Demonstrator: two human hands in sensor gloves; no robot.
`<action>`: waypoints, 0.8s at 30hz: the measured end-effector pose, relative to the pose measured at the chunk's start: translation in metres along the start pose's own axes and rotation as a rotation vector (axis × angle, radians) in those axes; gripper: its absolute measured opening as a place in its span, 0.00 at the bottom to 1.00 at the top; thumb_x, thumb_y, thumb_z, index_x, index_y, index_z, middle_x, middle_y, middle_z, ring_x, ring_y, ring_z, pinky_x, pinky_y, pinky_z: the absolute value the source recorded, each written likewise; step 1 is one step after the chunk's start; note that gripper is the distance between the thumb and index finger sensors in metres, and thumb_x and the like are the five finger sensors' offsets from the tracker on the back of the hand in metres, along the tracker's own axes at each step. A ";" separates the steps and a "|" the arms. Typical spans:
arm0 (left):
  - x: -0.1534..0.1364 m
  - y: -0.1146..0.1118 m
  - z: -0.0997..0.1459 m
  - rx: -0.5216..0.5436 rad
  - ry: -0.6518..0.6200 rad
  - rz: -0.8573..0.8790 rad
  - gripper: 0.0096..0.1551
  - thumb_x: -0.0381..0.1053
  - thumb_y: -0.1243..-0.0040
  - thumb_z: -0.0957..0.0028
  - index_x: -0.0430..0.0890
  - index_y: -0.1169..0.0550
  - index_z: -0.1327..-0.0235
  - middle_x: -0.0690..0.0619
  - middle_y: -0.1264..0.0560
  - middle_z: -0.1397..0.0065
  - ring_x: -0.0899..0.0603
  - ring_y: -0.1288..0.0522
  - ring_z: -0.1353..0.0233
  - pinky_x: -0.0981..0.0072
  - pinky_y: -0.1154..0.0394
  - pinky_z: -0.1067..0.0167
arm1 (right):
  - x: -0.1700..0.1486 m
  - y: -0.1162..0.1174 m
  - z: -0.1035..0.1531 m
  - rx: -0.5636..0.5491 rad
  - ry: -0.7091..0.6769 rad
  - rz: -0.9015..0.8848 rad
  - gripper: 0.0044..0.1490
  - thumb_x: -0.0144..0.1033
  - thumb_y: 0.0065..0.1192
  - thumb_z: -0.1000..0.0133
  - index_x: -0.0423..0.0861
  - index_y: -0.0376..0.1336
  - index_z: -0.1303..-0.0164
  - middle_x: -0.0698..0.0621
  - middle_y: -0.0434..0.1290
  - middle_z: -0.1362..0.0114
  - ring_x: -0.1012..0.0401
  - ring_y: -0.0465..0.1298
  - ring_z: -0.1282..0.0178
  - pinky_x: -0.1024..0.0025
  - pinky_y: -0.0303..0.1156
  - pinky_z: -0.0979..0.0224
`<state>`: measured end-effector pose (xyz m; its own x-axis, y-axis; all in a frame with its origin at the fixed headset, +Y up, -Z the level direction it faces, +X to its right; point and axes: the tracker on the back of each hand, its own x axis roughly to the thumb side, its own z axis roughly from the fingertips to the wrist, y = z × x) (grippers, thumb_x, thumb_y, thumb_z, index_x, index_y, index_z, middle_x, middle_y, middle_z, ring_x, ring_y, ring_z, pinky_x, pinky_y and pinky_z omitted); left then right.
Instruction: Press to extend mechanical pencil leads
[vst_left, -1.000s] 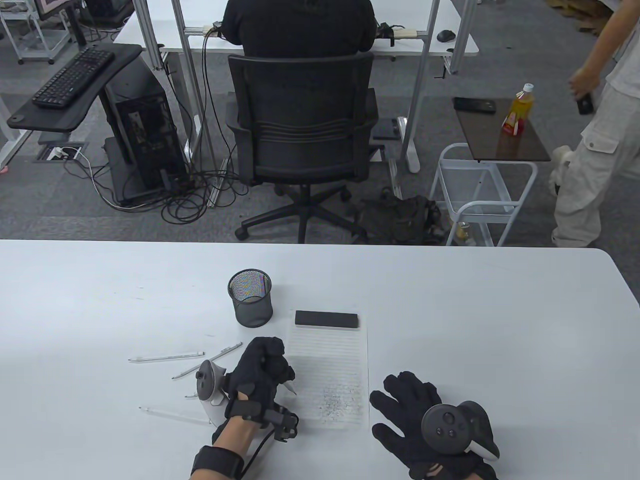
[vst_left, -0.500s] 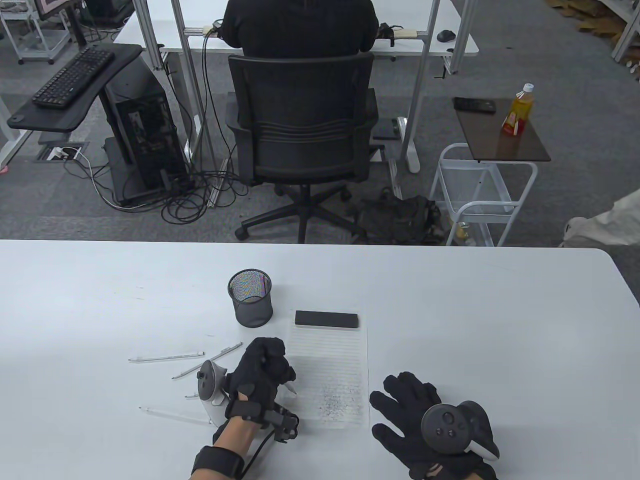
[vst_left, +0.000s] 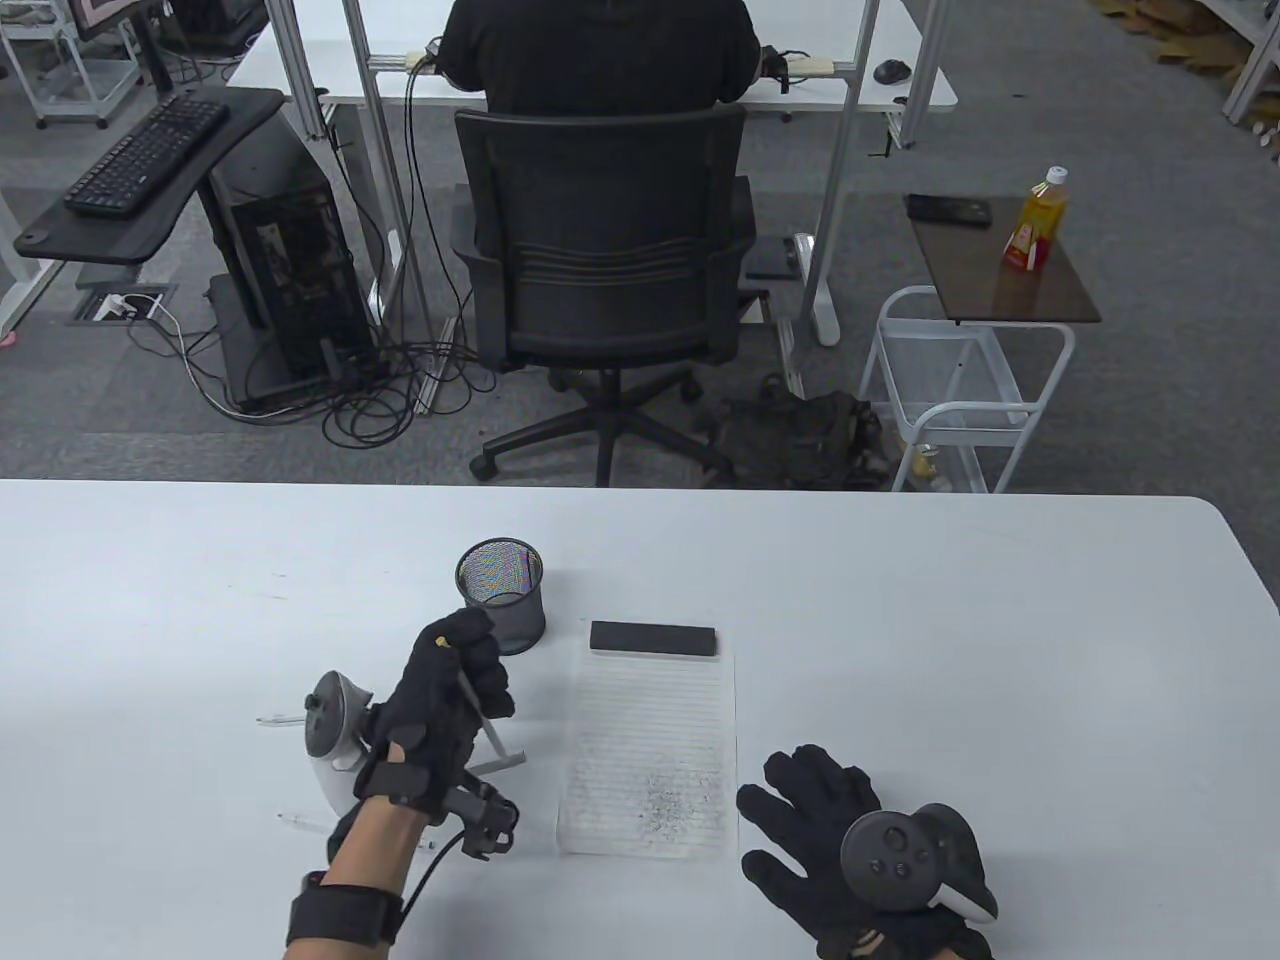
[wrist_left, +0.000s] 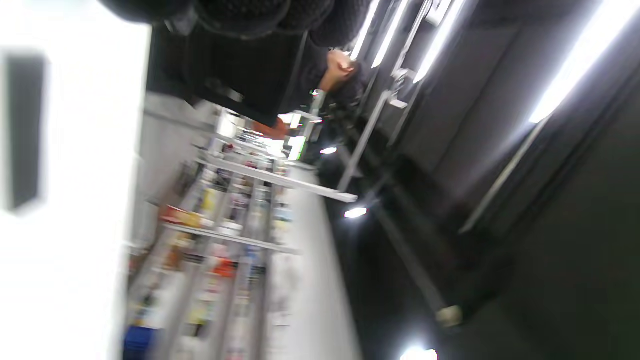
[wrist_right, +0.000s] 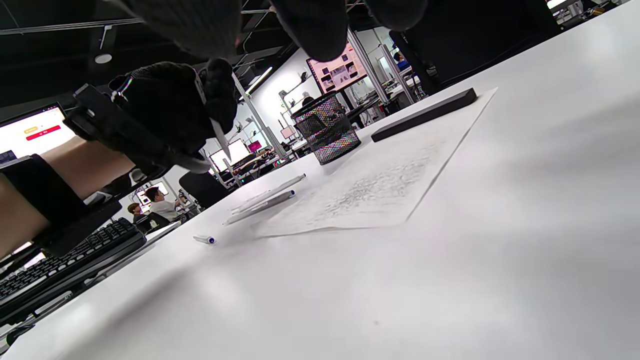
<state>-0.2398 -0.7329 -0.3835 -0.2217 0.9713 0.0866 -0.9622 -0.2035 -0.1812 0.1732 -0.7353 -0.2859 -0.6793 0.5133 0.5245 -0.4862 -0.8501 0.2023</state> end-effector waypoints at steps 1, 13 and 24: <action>0.003 0.013 0.002 -0.008 0.044 -0.046 0.33 0.53 0.55 0.45 0.43 0.33 0.27 0.46 0.39 0.31 0.40 0.32 0.39 0.48 0.25 0.46 | 0.000 0.000 0.000 0.000 -0.001 0.001 0.42 0.55 0.59 0.39 0.42 0.62 0.19 0.32 0.53 0.15 0.27 0.48 0.17 0.19 0.42 0.27; 0.041 0.130 0.036 0.157 0.464 -0.746 0.32 0.43 0.45 0.48 0.42 0.28 0.27 0.45 0.37 0.36 0.37 0.32 0.38 0.46 0.26 0.42 | -0.001 -0.001 0.001 -0.010 0.005 -0.005 0.42 0.55 0.59 0.39 0.42 0.62 0.19 0.31 0.53 0.15 0.27 0.48 0.17 0.19 0.42 0.27; 0.038 0.147 0.047 0.294 0.611 -1.354 0.32 0.41 0.25 0.58 0.41 0.21 0.37 0.47 0.21 0.40 0.38 0.15 0.42 0.42 0.16 0.42 | 0.000 0.000 0.000 -0.009 0.000 -0.003 0.42 0.55 0.59 0.39 0.42 0.62 0.19 0.31 0.53 0.15 0.27 0.48 0.17 0.19 0.42 0.27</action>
<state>-0.3968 -0.7315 -0.3605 0.8573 0.3255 -0.3988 -0.3928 0.9143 -0.0983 0.1738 -0.7351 -0.2857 -0.6778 0.5163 0.5235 -0.4935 -0.8472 0.1967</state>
